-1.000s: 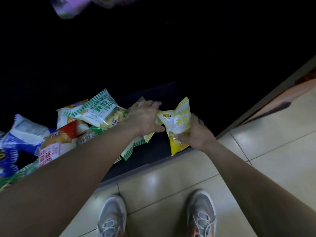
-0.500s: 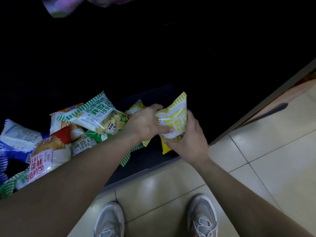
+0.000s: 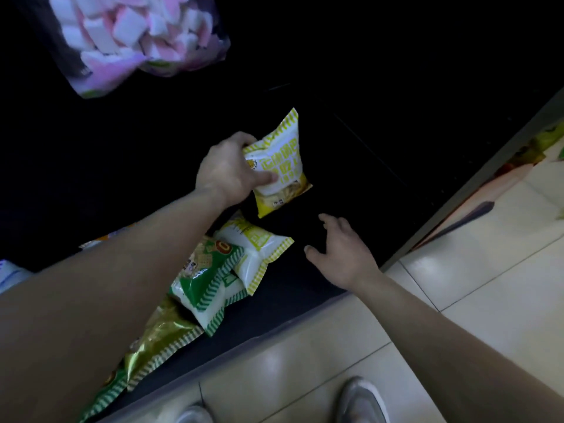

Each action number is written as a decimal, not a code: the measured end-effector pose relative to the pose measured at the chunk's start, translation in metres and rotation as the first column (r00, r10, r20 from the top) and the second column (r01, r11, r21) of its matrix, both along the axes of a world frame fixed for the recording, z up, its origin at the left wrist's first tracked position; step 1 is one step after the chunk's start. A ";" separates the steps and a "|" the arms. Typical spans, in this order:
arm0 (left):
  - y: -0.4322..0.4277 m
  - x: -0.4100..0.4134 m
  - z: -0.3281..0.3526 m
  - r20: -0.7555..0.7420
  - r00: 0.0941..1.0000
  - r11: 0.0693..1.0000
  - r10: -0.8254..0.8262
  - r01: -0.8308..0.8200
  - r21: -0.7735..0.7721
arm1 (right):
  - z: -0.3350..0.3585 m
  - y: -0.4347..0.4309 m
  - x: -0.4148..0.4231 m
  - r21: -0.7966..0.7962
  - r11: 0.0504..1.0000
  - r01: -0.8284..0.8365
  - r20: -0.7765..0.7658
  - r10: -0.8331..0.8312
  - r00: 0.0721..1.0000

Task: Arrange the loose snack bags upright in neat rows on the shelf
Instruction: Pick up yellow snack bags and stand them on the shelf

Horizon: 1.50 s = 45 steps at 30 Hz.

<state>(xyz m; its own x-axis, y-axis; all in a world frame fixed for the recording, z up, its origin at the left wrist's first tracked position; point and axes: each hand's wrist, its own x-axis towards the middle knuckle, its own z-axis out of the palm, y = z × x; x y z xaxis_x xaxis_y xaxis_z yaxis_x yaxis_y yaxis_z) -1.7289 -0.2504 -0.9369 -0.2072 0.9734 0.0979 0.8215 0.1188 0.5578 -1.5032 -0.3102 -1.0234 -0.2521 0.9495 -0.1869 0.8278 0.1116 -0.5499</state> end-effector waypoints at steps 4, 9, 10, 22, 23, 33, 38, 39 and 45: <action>0.029 0.006 -0.040 -0.139 0.990 0.999 -0.003 -0.002 -0.032 | -0.012 0.015 -0.011 -0.090 0.993 -0.069 0.104 0.079 0.991; 0.067 0.003 -0.090 -0.157 0.988 1.000 0.014 -0.017 -0.018 | -0.036 0.034 -0.026 -0.158 0.975 -0.158 0.187 0.187 0.964; 0.074 0.001 -0.095 -0.142 0.990 1.000 0.015 -0.017 -0.011 | -0.039 0.037 -0.029 -0.161 0.973 -0.165 0.190 0.195 0.962; 0.088 0.019 -0.094 -0.262 0.961 0.996 0.088 -0.079 0.048 | -0.055 0.030 -0.047 -0.203 0.968 -0.150 0.131 0.179 0.975; 0.085 0.019 -0.089 -0.302 0.950 0.997 0.073 -0.063 0.044 | -0.054 0.029 -0.048 -0.199 0.970 -0.142 0.125 0.169 0.978; -0.057 -0.062 -0.040 -0.213 0.977 0.997 -0.009 -0.007 -0.074 | -0.038 0.020 -0.076 -0.149 0.984 -0.094 0.252 0.130 0.959; -0.103 -0.076 -0.063 -0.384 0.921 0.973 -0.064 -0.028 -0.229 | -0.034 0.012 -0.076 -0.092 0.992 -0.085 0.240 0.104 0.965; -0.105 -0.077 -0.067 -0.411 0.907 0.973 -0.093 -0.005 -0.231 | -0.033 0.011 -0.073 -0.048 0.996 -0.069 0.218 0.078 0.973; -0.099 -0.070 -0.076 -0.412 0.901 0.980 -0.138 0.064 -0.187 | -0.027 0.001 -0.046 0.144 0.987 0.066 -0.062 -0.057 0.996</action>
<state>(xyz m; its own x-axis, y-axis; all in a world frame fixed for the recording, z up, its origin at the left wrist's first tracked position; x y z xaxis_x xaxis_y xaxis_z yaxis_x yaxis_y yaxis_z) -1.7992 -0.3498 -1.0130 -0.0818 0.9966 -0.0097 0.9871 0.0824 0.1369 -1.5488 -0.3096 -1.0509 -0.1986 0.9796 -0.0322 0.8029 0.1437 -0.5786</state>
